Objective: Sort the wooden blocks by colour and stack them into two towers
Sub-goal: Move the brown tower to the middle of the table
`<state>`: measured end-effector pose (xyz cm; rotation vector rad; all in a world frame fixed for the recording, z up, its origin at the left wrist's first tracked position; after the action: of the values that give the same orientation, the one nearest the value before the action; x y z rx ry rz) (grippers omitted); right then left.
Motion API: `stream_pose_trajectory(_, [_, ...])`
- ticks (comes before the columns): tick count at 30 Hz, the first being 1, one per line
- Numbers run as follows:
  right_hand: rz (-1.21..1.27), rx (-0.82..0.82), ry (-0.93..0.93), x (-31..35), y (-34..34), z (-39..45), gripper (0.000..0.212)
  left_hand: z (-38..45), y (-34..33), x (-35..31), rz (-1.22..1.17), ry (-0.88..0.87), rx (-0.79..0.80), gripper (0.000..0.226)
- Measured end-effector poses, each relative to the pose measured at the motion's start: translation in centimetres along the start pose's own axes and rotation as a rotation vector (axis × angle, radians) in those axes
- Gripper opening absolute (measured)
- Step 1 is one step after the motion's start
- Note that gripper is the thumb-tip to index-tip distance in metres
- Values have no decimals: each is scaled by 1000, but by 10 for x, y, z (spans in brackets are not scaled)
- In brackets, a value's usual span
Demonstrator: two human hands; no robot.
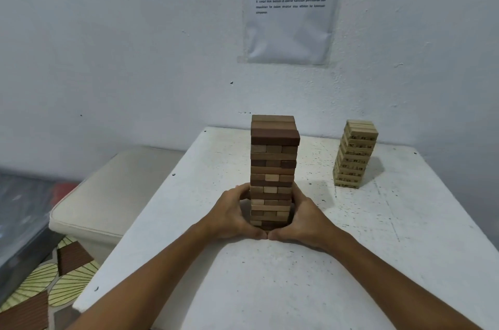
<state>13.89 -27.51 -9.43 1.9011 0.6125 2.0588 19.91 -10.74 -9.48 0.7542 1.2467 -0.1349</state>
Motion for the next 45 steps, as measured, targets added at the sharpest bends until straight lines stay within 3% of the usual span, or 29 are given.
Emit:
stream_pose_trajectory(15, [5,-57,-36,-20,34,-2,117,38,-27,-7,1,-11,78,82])
stream_pose_trajectory(45, [-39,-106,-74,-43,65,62,125,113,-15,4,-27,-44,112,77])
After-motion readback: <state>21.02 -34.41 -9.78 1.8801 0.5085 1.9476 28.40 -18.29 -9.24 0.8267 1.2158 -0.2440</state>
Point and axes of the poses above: each hand's wrist, its own z-axis towards the middle knuckle, its own y-axis out of the back of the hand, x = y × z, the point moved 4 cm from there along z, towards the middle knuckle, and after that the axes turned 6 degrees about -z, right-handed, at the moved point
